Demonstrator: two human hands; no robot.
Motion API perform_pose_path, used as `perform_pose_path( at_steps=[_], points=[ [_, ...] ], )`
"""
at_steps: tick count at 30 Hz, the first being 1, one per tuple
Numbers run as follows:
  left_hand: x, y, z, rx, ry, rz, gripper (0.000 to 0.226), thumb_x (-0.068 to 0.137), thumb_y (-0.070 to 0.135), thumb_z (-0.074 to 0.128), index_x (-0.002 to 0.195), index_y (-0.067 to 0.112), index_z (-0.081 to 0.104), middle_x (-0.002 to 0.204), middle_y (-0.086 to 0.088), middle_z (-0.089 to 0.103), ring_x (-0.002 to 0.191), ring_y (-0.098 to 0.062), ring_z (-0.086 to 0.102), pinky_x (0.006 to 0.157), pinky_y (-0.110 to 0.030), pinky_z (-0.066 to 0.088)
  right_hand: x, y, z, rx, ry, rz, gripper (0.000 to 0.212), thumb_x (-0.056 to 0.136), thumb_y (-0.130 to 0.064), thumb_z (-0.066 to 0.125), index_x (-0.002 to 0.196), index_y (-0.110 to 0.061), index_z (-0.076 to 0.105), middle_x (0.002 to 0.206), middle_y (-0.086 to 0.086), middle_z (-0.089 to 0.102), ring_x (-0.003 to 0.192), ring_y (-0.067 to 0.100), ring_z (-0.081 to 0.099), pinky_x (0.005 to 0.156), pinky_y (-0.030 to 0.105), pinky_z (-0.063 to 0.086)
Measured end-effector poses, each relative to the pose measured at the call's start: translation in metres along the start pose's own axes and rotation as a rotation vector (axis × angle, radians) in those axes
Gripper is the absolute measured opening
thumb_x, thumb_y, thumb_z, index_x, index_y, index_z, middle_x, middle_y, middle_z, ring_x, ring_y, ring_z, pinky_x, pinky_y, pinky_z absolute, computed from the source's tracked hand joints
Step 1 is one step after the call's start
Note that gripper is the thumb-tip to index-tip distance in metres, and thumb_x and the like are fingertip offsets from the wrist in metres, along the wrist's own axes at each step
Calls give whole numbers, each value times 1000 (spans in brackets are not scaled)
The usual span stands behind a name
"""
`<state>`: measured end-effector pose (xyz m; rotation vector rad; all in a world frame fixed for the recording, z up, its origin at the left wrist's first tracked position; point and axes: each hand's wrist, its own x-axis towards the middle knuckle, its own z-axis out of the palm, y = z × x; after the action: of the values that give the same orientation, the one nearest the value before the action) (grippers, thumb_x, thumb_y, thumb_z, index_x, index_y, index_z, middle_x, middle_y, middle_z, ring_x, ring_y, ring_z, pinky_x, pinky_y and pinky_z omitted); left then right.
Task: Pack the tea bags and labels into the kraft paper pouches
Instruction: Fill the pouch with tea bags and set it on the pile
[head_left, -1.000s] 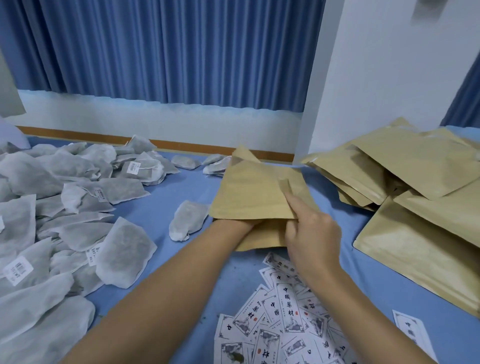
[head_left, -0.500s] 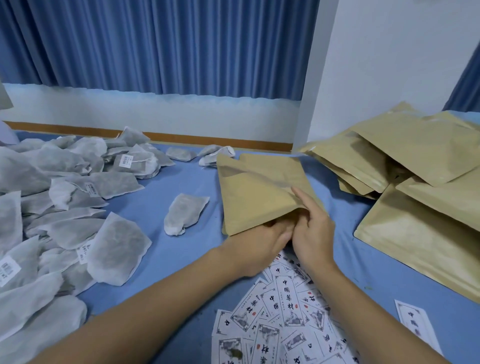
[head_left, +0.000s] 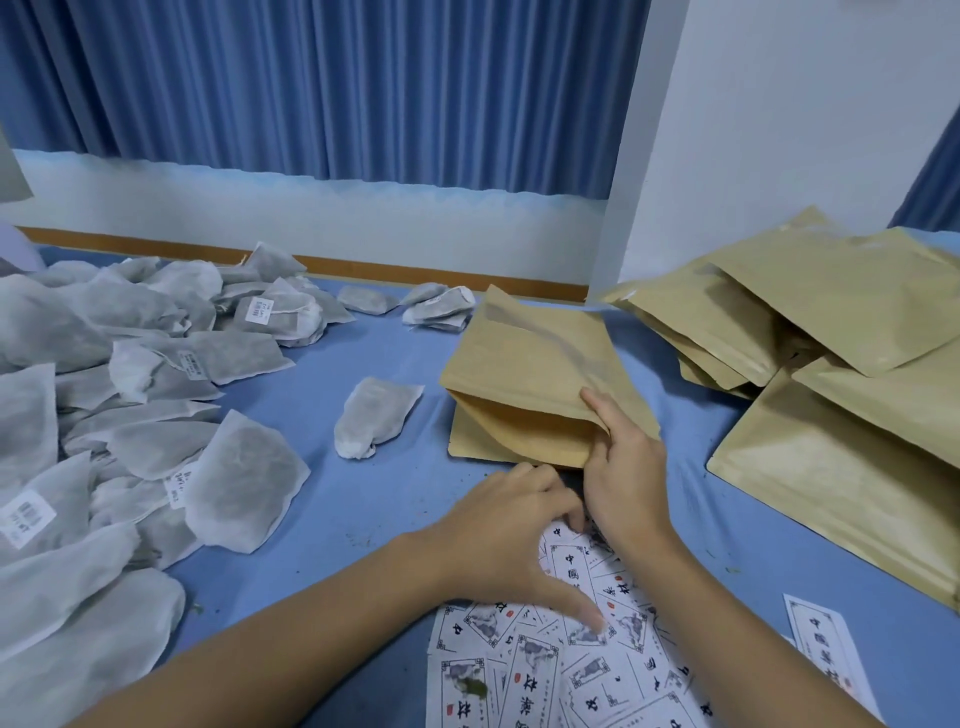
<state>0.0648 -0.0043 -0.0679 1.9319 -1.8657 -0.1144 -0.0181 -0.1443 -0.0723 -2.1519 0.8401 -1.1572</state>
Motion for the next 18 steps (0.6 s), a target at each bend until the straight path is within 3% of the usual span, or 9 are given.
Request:
perform_pose_path(
  at_steps=[4, 7, 9, 12, 15, 18],
  points=[
    [1, 3, -1, -26, -110, -160, 62, 58, 73, 80, 88, 30, 47, 94, 14, 45, 87, -5, 38, 68, -25, 36, -1, 1, -2, -22, -49, 4, 65, 88, 15, 39, 138, -20, 61, 145, 5, 57, 123, 25, 59, 105, 37, 47],
    [-1, 9, -4, -81, -96, -233, 62, 62, 67, 82, 75, 27, 37, 75, 14, 41, 67, -7, 36, 56, -30, 28, -1, 0, -3, -38, -65, 11, 66, 88, 15, 39, 140, -21, 60, 151, 5, 50, 134, 23, 52, 113, 32, 40],
    [-2, 11, -7, -159, -13, -268, 55, 71, 52, 83, 74, 21, 38, 67, 11, 40, 60, -9, 33, 54, -32, 27, -1, 0, -3, -54, -70, 14, 67, 88, 14, 39, 140, -22, 59, 152, 6, 48, 136, 22, 49, 114, 29, 38],
    [1, 12, -13, -543, 190, -380, 38, 85, 25, 78, 68, 20, 45, 53, 11, 48, 47, -5, 40, 48, -25, 35, -1, 2, -2, -53, -83, 19, 66, 88, 13, 41, 140, -24, 59, 147, 9, 54, 128, 27, 56, 108, 37, 45],
    [7, 10, -17, -970, 344, -617, 34, 93, 23, 70, 69, 13, 48, 48, 0, 48, 35, -14, 35, 38, -19, 27, -1, 3, -1, -51, -93, 0, 64, 90, 13, 42, 140, -24, 59, 147, 9, 54, 130, 27, 55, 110, 38, 44],
    [16, 2, -22, -1288, 377, -809, 21, 99, 15, 61, 82, 7, 52, 51, -5, 56, 35, -11, 38, 34, -17, 25, -3, 2, 1, -67, -93, -29, 65, 89, 14, 42, 140, -23, 59, 149, 7, 52, 134, 23, 52, 114, 29, 38]
  ],
)
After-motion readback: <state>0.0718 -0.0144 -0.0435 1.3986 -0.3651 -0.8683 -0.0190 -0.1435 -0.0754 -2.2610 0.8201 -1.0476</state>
